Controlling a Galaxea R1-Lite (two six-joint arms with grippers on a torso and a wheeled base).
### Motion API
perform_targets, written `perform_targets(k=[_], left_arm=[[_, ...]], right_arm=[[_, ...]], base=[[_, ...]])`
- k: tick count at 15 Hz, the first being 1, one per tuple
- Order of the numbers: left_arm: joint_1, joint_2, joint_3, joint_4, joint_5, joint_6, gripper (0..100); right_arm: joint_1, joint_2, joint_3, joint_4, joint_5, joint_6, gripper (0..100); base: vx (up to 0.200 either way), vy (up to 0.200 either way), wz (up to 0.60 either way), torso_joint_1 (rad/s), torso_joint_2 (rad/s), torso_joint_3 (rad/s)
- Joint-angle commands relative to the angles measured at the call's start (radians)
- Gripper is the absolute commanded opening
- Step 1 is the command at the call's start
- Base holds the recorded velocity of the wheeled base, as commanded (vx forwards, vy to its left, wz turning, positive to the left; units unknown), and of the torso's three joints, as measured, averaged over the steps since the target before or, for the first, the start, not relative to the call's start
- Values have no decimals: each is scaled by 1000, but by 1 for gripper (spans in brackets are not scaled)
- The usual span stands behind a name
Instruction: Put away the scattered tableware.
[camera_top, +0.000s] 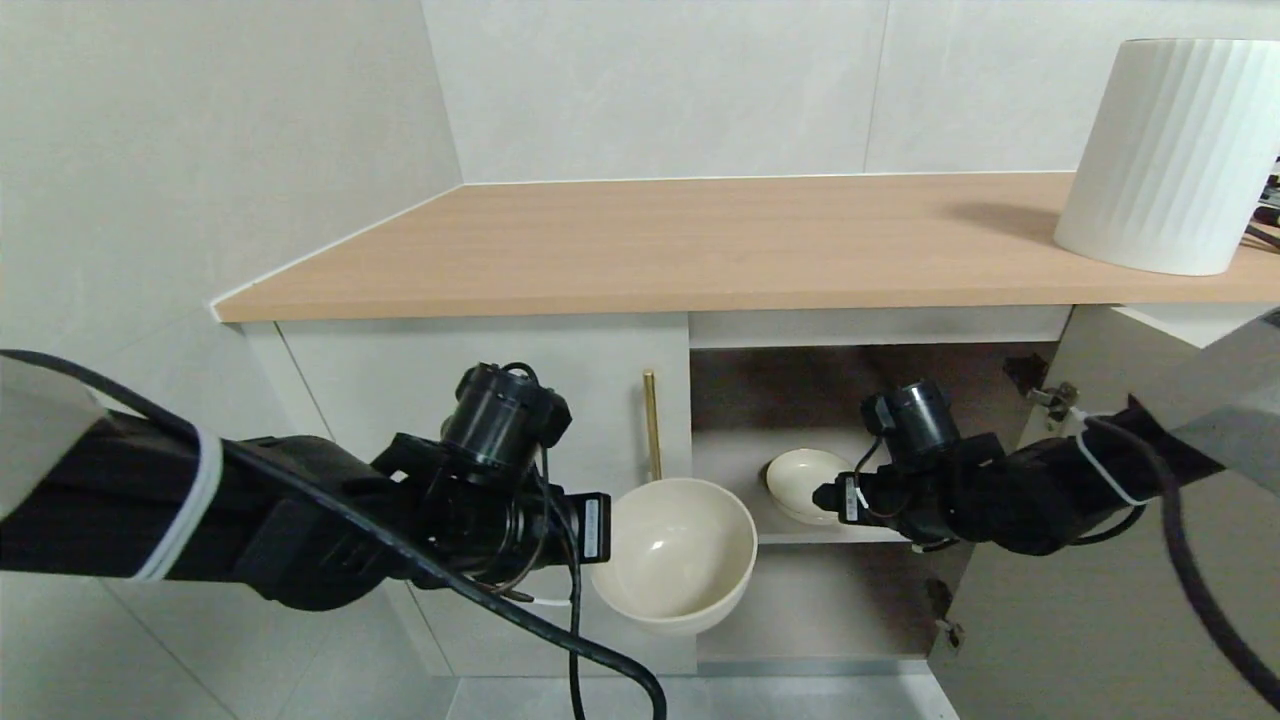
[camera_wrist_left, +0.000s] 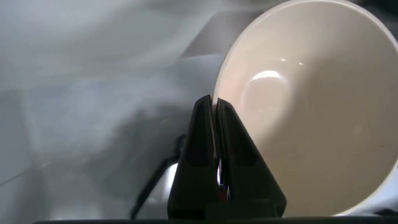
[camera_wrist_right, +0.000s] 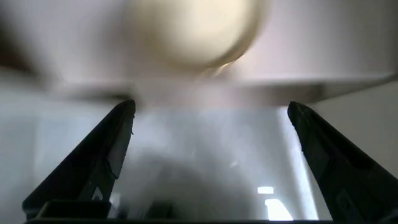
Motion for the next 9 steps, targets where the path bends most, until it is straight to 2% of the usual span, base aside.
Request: perform_targets(k=[1, 6, 9], left_arm=[[-40, 108, -9, -3, 61, -1, 0], [-63, 145, -24, -3, 70, -1, 0], [-84, 137, -24, -3, 87, -1, 0]], right_arm=[[66, -198, 57, 59, 75, -1, 100], [175, -347, 135, 137, 186, -50, 100], [211, -325, 180, 138, 187, -113, 100]], base=[[0, 0, 0, 0, 0, 0], [0, 0, 0, 0, 0, 0], [0, 0, 0, 0, 0, 0]])
